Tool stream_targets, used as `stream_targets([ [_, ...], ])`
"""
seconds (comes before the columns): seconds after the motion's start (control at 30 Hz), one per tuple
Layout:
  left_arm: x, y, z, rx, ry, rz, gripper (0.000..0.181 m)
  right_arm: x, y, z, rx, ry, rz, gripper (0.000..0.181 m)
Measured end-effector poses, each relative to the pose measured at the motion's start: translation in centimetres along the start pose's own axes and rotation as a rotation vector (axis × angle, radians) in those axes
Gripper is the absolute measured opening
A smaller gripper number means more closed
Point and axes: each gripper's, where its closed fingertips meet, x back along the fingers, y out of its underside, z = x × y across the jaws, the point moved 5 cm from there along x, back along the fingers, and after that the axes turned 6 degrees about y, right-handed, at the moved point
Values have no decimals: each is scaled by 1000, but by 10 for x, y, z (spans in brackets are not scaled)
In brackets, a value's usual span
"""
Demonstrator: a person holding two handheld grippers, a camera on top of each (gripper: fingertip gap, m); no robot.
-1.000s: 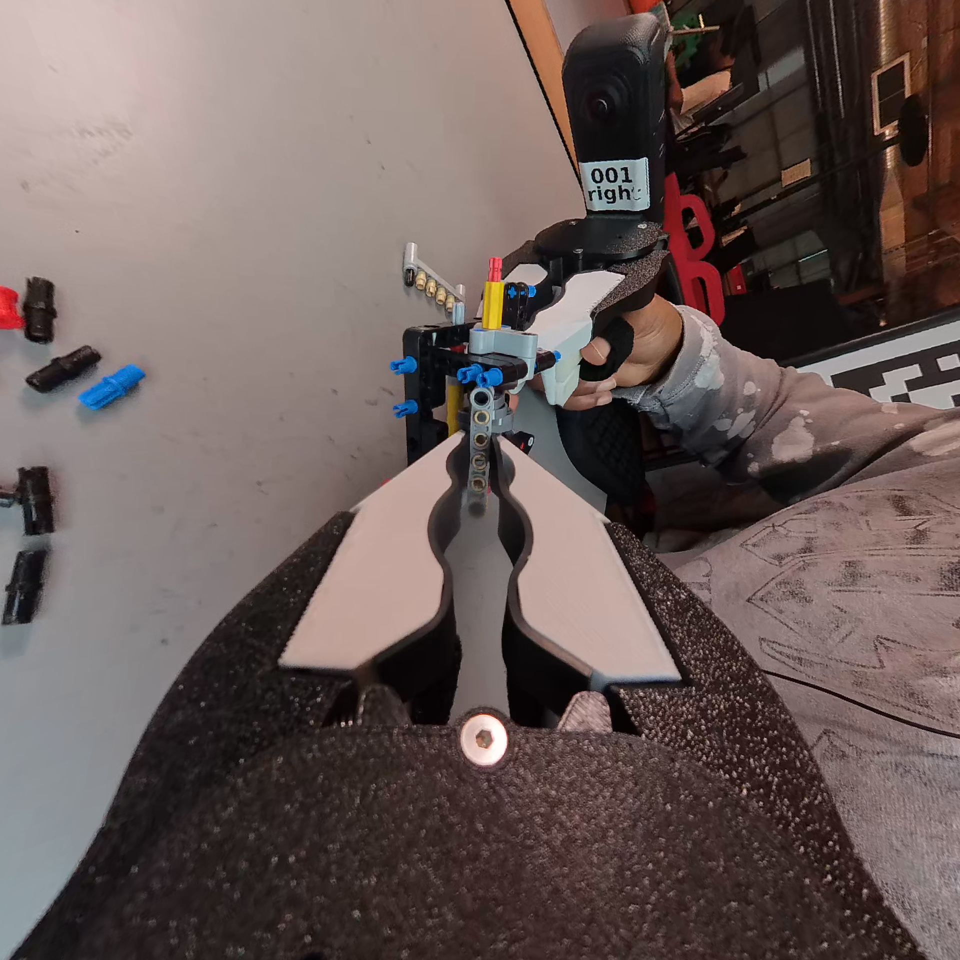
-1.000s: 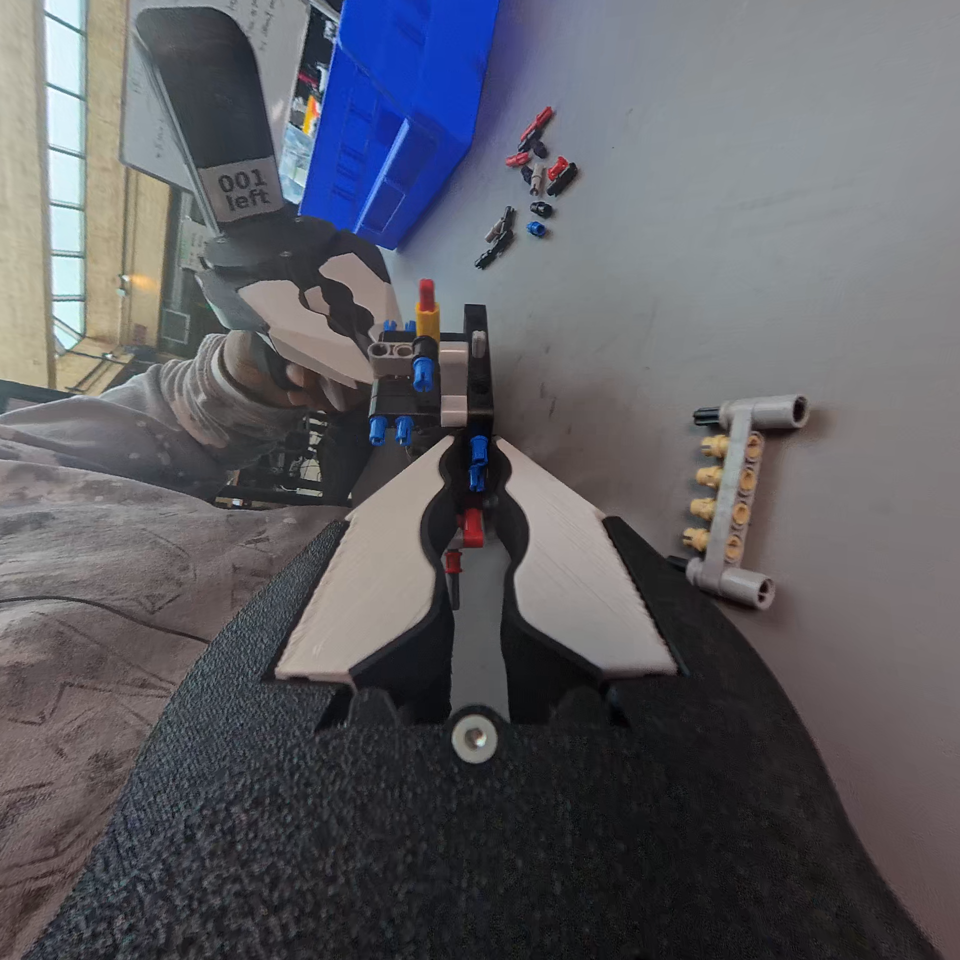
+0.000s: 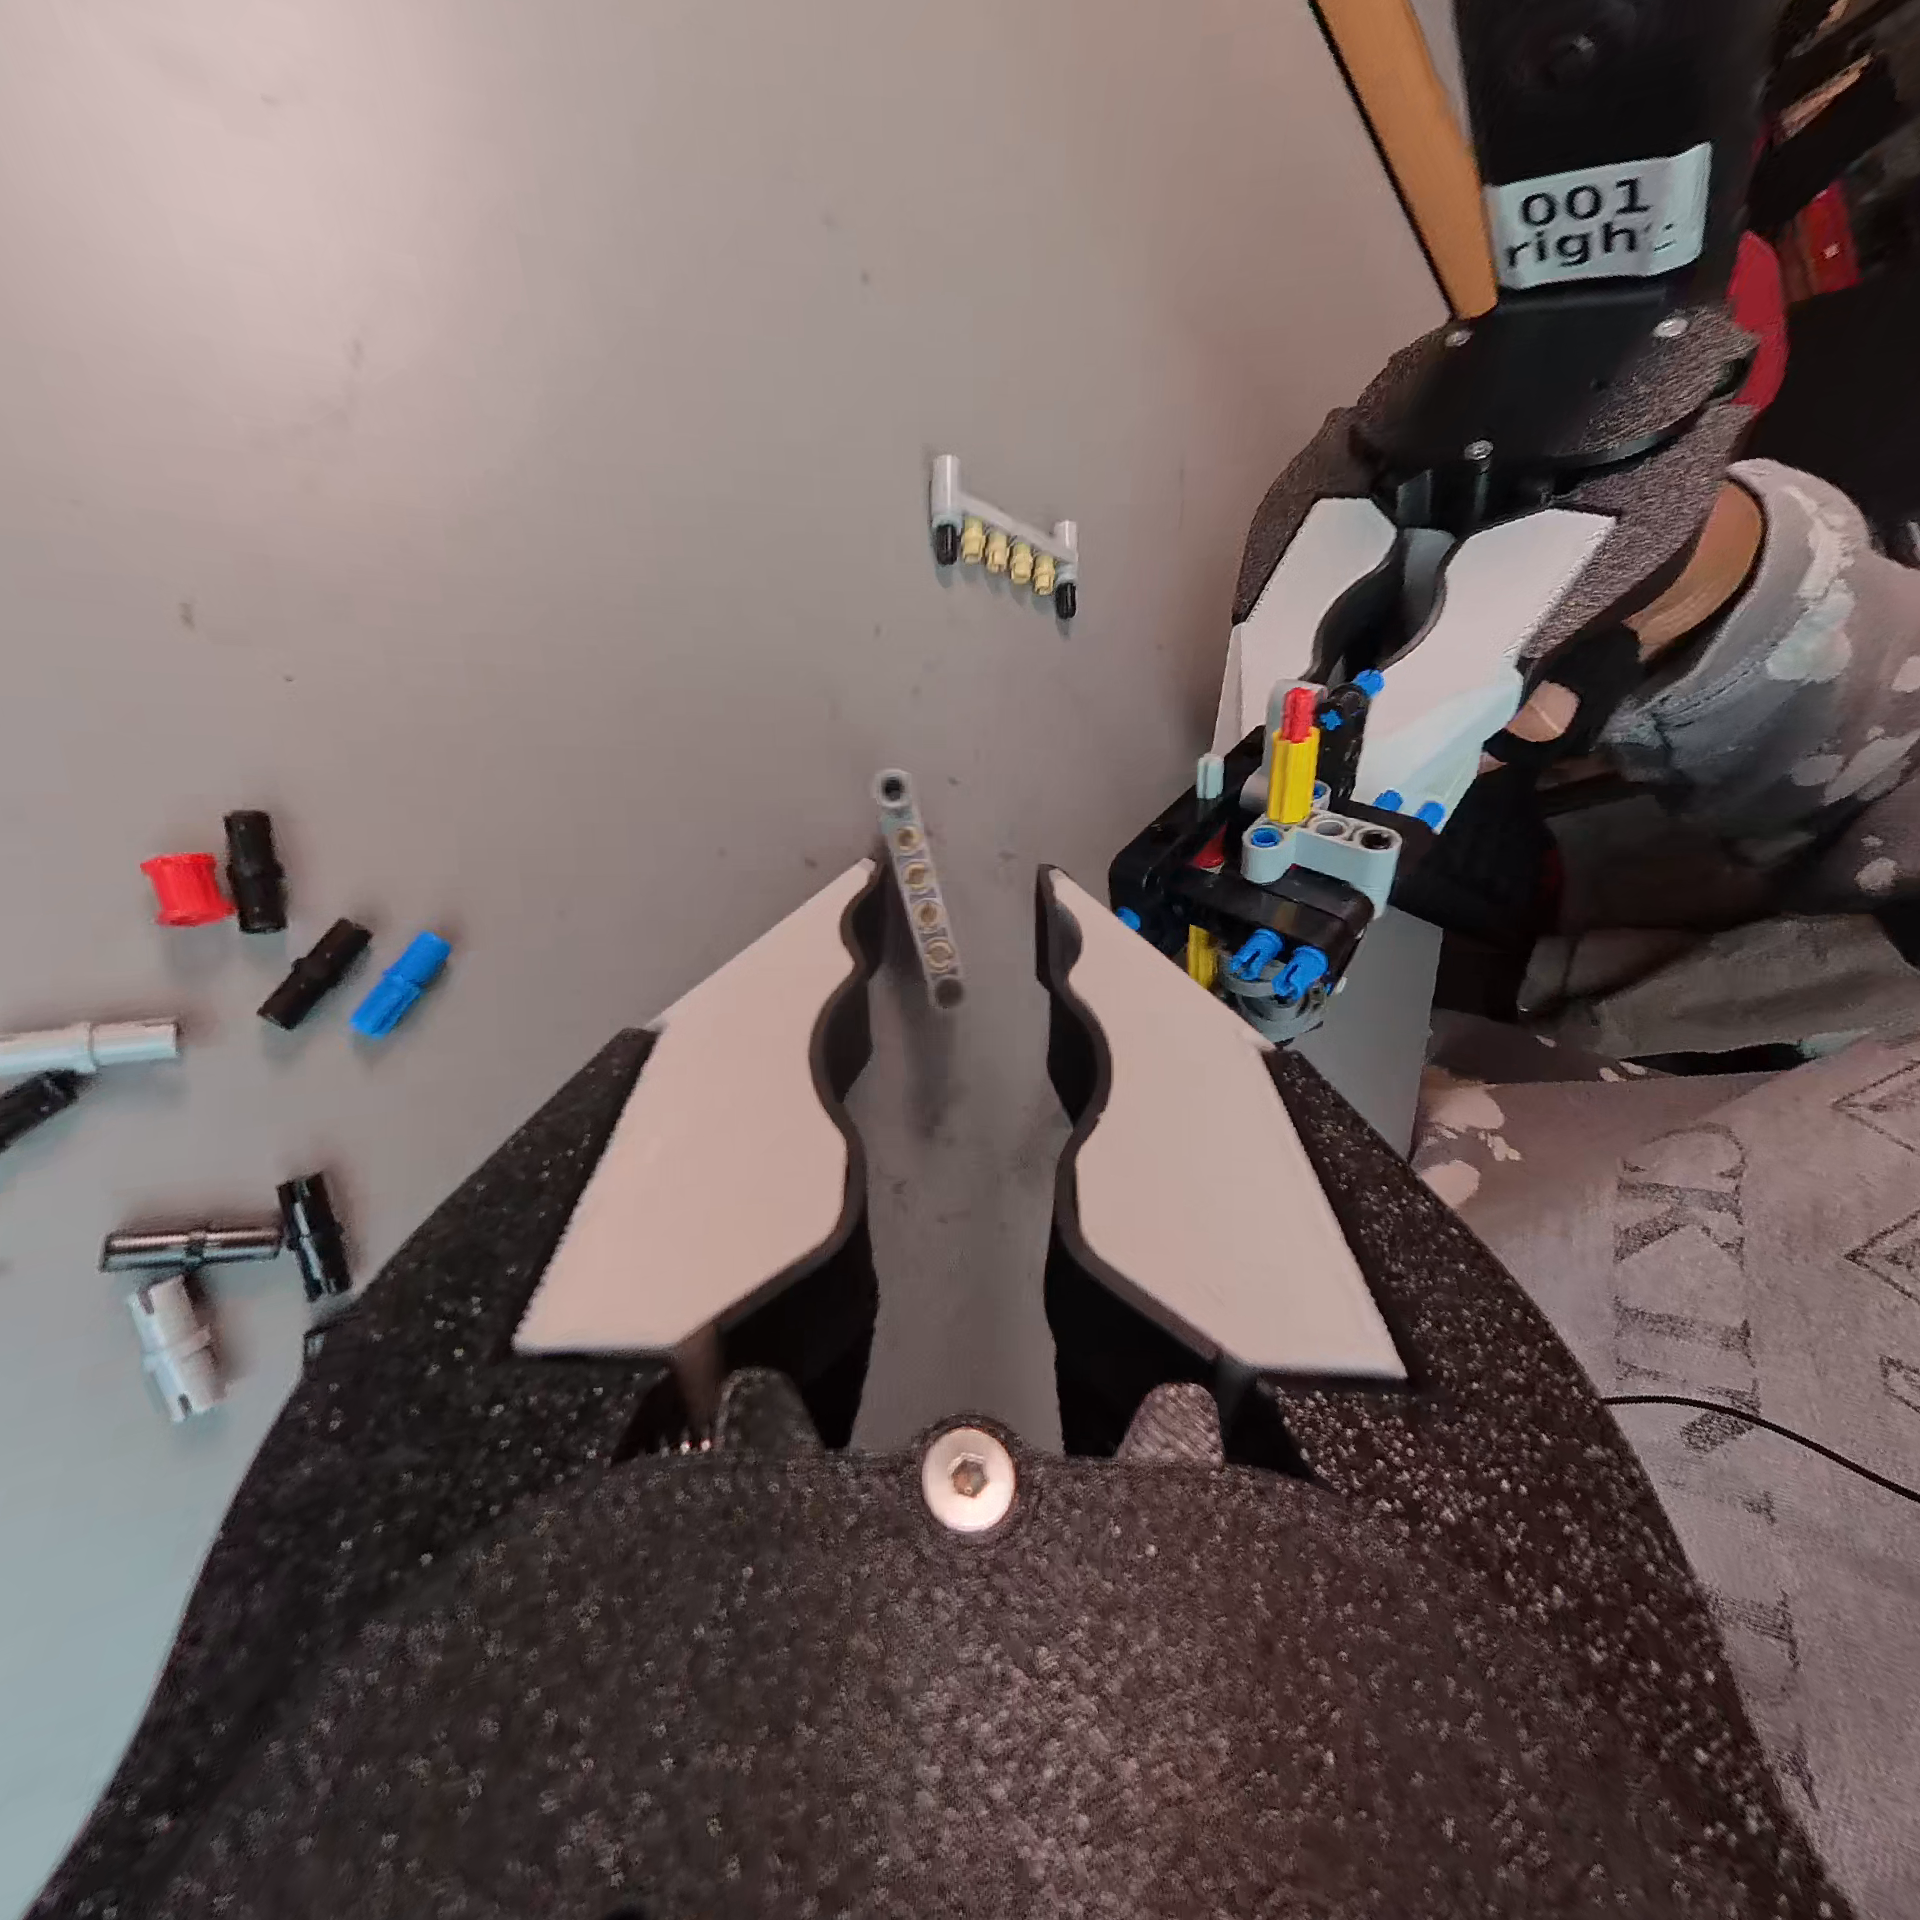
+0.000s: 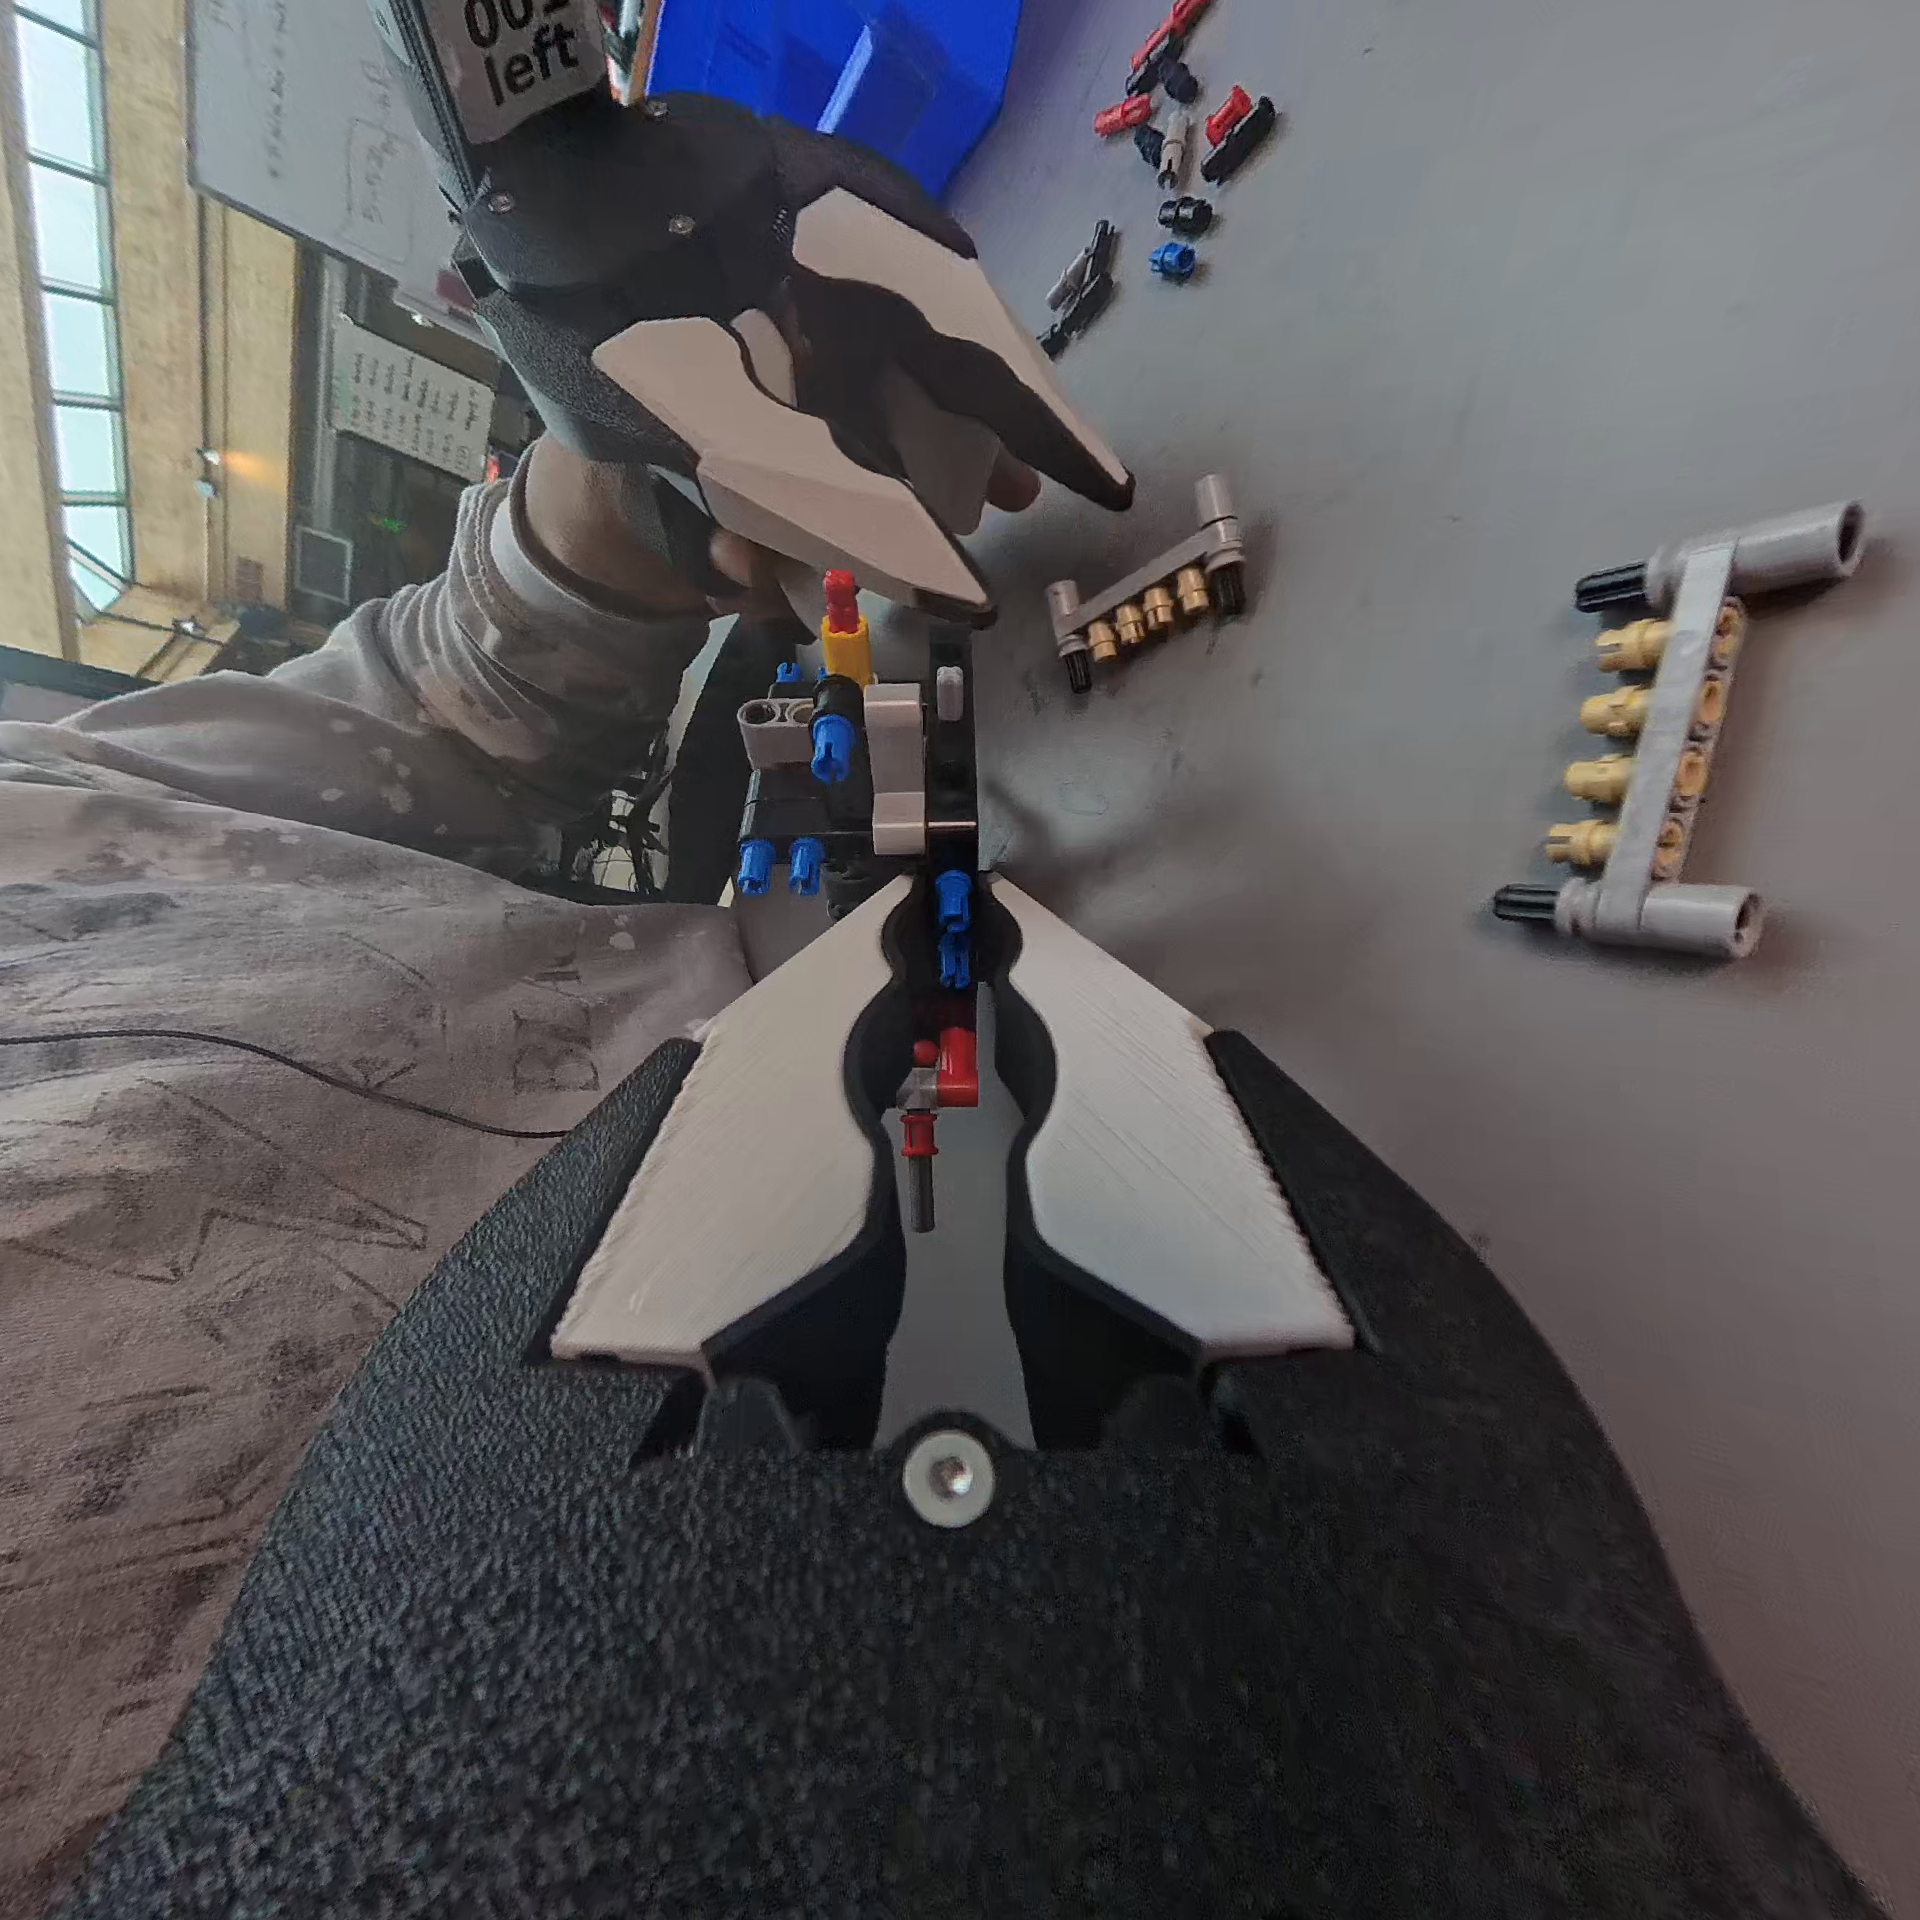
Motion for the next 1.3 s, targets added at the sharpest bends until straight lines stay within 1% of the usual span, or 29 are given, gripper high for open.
stream_targets([
  [0.03, 3, -4, 4, -13, 31, 34, 34, 1, 0, 0, -4, -4, 5, 7],
  [0.13, 16, -9, 13, 10, 156, 130, 45, 2, 1, -1, -8, -28, 9, 7],
  [0.2, 25, -7, 20, 24, 242, 175, 45, 6, -2, -8, 3, -87, 35, 7],
  [0.27, 33, -3, 24, -3, 274, 234, 45, 18, -13, -16, -10, -157, 109, 7],
  [0.33, 40, 1, 22, -56, 235, 287, 45, 40, -30, -15, -12, -161, 232, 7],
  [0.37, 43, 2, 22, -76, 208, 313, 45, 54, -41, -9, -29, -130, 310, 7],
  [0.43, 52, -2, 22, -125, 159, 402, 47, 83, -57, 19, -105, -2, 445, 7],
  [0.5, 62, -8, 24, -191, 96, 486, 47, 108, -65, 51, -219, 106, 539, 7],
  [0.6, 71, -13, 28, -306, -5, 542, 47, 130, -66, 86, -301, 231, 584, 8],
  [0.67, 74, -12, 28, -374, -82, 546, 47, 136, -64, 102, -329, 302, 570, 8],
  [0.73, 74, -10, 26, -421, -141, 535, 47, 138, -61, 111, -341, 361, 546, 12],
  [0.77, 73, -8, 25, -434, -165, 524, 47, 139, -60, 114, -330, 403, 526, 20],
  [0.87, 73, -6, 24, -453, -195, 518, 48, 144, -58, 120, -291, 504, 470, 29],
  [0.93, 75, -7, 24, -451, -212, 523, 51, 153, -57, 122, -233, 607, 435, 38],
  [0.97, 77, -7, 22, -444, -229, 529, 54, 158, -56, 122, -194, 663, 409, 44],
  [1.03, 85, -9, 18, -437, -283, 560, 65, 168, -53, 122, -115, 761, 371, 53],
  [1.1, 94, -12, 17, -456, -327, 593, 69, 181, -56, 119, -22, 847, 398, 56],
  [1.17, 105, -19, 14, -488, -381, 616, 71, 190, -66, 107, 84, 863, 472, 56],
  [1.23, 118, -30, 13, -517, -426, 623, 70, 198, -79, 90, 229, 903, 561, 55],
  [1.3, 135, -48, 12, -545, -466, 645, 68, 197, -93, 70, 389, 921, 626, 54],
])
